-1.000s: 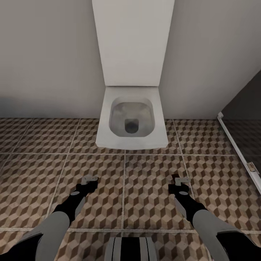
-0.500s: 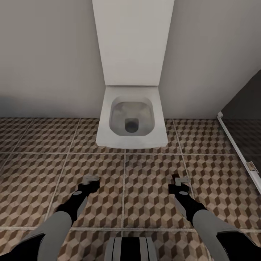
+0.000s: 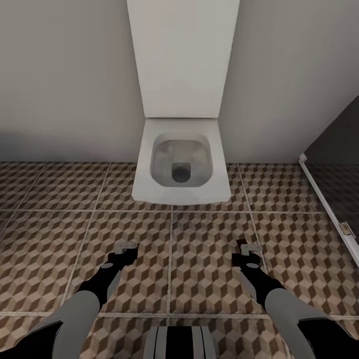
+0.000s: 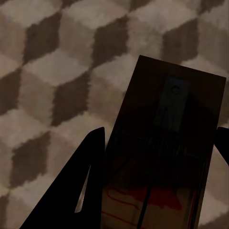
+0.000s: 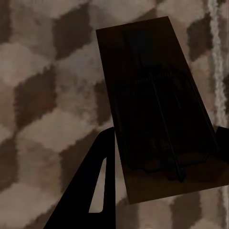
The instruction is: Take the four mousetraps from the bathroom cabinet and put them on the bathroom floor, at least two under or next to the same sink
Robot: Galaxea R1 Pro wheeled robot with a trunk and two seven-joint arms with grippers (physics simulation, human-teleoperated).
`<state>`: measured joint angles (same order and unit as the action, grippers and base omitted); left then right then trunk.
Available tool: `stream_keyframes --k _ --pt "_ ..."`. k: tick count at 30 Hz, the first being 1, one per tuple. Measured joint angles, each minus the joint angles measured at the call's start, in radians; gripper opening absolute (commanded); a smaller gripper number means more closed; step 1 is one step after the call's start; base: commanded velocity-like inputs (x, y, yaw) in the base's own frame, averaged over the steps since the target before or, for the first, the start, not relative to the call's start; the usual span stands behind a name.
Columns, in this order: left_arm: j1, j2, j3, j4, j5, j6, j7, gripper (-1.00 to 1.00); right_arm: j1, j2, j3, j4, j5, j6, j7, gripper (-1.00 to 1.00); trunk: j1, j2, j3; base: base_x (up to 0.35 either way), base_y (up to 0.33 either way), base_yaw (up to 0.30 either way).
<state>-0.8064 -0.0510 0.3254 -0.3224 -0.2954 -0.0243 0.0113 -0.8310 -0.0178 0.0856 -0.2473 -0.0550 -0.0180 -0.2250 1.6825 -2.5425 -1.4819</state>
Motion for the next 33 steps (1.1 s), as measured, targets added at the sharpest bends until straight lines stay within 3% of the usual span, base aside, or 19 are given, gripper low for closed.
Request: stream_keyframes --k 33 --pt "0.0 -0.004 0.006 -0.001 0.011 -0.003 -0.001 -1.0 0.0 0.0 0.0 -0.012 -0.001 -0.002 -0.001 -1.0 0.0 0.0 0.0 0.0 0.0 0.0"
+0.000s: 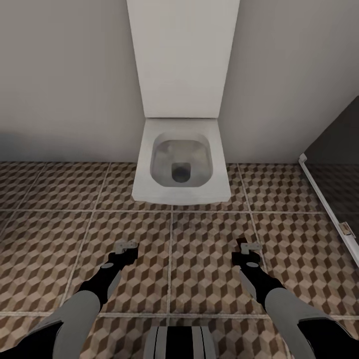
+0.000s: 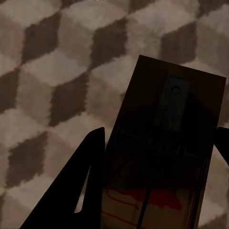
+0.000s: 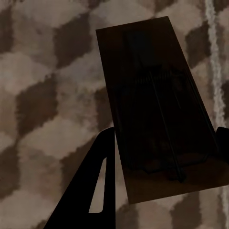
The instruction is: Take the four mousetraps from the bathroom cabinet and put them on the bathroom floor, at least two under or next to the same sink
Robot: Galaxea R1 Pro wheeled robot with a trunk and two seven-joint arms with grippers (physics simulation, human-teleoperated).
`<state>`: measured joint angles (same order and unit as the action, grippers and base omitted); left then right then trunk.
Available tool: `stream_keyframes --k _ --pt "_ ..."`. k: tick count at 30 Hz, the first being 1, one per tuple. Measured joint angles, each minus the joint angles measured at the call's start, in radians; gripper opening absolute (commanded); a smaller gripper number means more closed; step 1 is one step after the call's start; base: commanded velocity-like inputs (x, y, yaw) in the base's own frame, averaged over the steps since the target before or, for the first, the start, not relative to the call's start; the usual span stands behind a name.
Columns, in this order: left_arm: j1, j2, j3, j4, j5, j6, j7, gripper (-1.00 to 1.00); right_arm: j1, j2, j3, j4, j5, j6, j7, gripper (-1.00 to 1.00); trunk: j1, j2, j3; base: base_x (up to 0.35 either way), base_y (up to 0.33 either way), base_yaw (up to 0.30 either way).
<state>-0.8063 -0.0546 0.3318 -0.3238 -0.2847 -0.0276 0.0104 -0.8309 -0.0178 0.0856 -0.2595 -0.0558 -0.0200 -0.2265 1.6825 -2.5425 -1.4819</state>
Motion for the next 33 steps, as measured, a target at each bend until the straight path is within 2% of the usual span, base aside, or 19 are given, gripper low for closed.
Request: stream_keyframes --k 2,23,33 --pt "0.0 0.0 0.002 0.0 0.001 0.0 0.0 -1.0 0.0 0.0 0.0 0.0 0.0 0.0 0.0 -1.0 0.0 0.0 0.0 0.0 0.0 0.0" --pt "0.0 0.0 0.005 0.0 0.003 -0.001 0.002 -1.0 0.0 0.0 0.0 -0.002 -0.001 -0.004 0.003 -1.0 0.01 -0.005 -0.081 0.0 0.0 0.0" --pt "0.0 0.0 0.001 0.0 0.002 -0.001 0.0 -1.0 0.0 0.0 0.0 -0.002 0.0 -0.004 0.003 -1.0 0.009 -0.005 -0.081 0.0 0.0 0.0"
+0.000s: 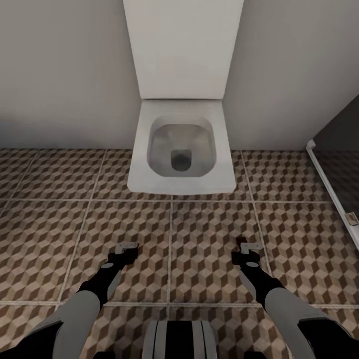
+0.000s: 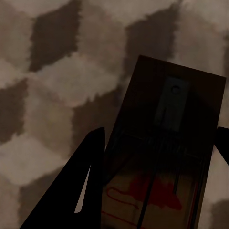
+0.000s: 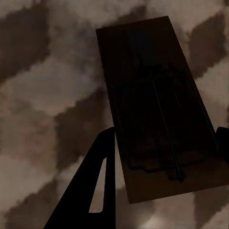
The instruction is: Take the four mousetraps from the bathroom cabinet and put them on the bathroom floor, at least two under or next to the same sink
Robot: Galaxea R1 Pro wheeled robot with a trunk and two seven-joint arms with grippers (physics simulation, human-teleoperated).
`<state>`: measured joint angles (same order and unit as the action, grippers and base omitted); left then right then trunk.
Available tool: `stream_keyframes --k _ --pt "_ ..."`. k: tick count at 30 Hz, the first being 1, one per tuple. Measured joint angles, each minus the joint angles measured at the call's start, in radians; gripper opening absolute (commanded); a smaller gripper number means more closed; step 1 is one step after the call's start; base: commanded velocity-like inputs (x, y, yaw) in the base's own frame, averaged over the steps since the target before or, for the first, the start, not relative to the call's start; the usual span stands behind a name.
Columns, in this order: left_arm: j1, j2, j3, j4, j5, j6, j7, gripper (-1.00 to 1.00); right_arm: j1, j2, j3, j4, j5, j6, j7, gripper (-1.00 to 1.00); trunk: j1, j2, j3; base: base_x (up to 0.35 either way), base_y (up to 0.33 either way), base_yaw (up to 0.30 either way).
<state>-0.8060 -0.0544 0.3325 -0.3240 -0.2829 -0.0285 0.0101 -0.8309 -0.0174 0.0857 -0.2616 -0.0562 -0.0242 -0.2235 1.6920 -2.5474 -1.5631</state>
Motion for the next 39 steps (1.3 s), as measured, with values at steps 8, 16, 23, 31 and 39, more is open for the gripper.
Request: stream_keyframes --k 8,16,23,31,39 --pt "0.0 0.001 -0.005 0.0 -0.009 -0.003 0.004 -1.0 0.0 0.001 -0.002 0.0 0.001 -0.003 -0.004 -1.0 0.0 0.0 0.0 0.0 0.0 0.0" --pt "0.0 0.002 -0.001 0.001 -0.002 -0.09 0.01 -1.0 0.0 0.002 -0.014 -0.002 -0.011 -0.053 -0.012 -1.0 0.0 0.0 0.0 0.0 0.0 0.0" --pt "0.0 0.003 0.006 0.016 0.007 -0.212 0.041 -1.0 0.0 0.007 -0.028 -0.002 -0.014 -0.112 -0.086 -1.0 0.0 0.0 0.0 0.0 0.0 0.0" --pt "-0.001 0.004 0.001 0.018 0.005 -0.073 0.083 -1.0 0.0 0.008 -0.029 -0.002 -0.015 -0.12 -0.107 -1.0 0.0 0.0 0.0 0.0 0.0 0.0" --pt "-0.002 0.02 -0.003 0.012 0.003 -0.047 0.084 -1.0 0.0 0.008 -0.024 -0.002 -0.007 -0.113 -0.108 -1.0 0.0 0.0 0.0 0.0 0.0 0.0"
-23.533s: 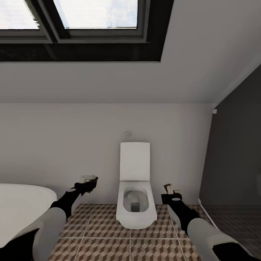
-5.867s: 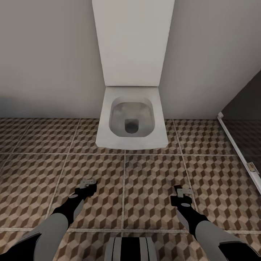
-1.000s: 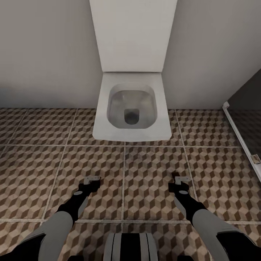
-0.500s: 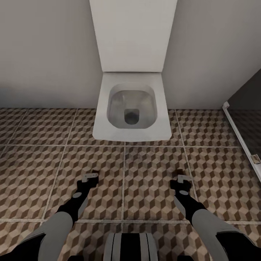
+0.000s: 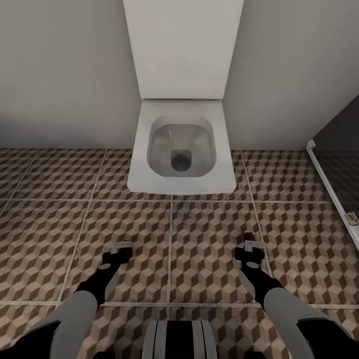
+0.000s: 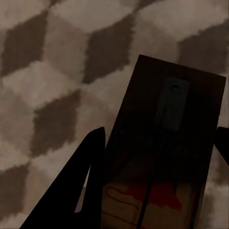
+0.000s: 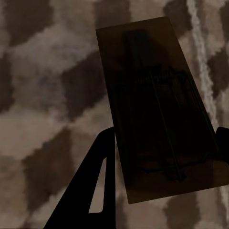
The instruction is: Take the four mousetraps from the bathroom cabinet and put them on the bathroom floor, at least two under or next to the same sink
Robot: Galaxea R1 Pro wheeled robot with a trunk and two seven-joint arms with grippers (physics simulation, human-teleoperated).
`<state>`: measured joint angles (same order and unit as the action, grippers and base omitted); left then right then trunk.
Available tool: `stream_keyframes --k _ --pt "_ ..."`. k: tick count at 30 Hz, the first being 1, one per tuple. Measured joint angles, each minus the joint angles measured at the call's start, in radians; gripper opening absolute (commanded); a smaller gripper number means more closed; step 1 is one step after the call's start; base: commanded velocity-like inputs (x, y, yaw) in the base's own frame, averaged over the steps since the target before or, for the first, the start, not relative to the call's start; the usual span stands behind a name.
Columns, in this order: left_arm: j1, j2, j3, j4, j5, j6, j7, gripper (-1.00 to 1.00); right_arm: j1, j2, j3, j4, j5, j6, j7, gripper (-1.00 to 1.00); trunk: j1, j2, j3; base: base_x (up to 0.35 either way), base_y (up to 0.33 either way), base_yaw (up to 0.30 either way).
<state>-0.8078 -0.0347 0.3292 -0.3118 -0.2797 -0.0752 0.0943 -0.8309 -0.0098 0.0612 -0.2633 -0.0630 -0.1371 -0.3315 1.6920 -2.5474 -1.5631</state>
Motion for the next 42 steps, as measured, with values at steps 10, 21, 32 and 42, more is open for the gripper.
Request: stream_keyframes --k 10,21,32,42 --pt "0.001 0.009 -0.002 -0.03 -0.005 0.001 0.0 -1.0 0.0 0.0 0.006 0.0 0.006 0.008 0.001 -1.0 0.0 0.0 0.0 0.0 0.0 0.0" --pt "0.002 -0.004 -0.005 -0.073 -0.008 0.002 0.001 -1.0 0.0 0.0 0.007 0.0 0.007 0.008 0.001 -1.0 0.0 0.0 0.0 0.0 0.0 0.0" --pt "0.002 -0.008 -0.006 -0.074 -0.009 0.004 0.001 -1.0 0.0 0.0 0.006 0.0 0.007 0.009 -0.001 -1.0 0.0 0.0 0.0 0.0 0.0 0.0" --pt "0.002 -0.012 -0.005 -0.073 -0.008 0.006 0.004 -1.0 0.0 0.0 0.006 -0.001 0.007 0.008 -0.001 -1.0 0.0 0.0 0.0 0.0 0.0 0.0"
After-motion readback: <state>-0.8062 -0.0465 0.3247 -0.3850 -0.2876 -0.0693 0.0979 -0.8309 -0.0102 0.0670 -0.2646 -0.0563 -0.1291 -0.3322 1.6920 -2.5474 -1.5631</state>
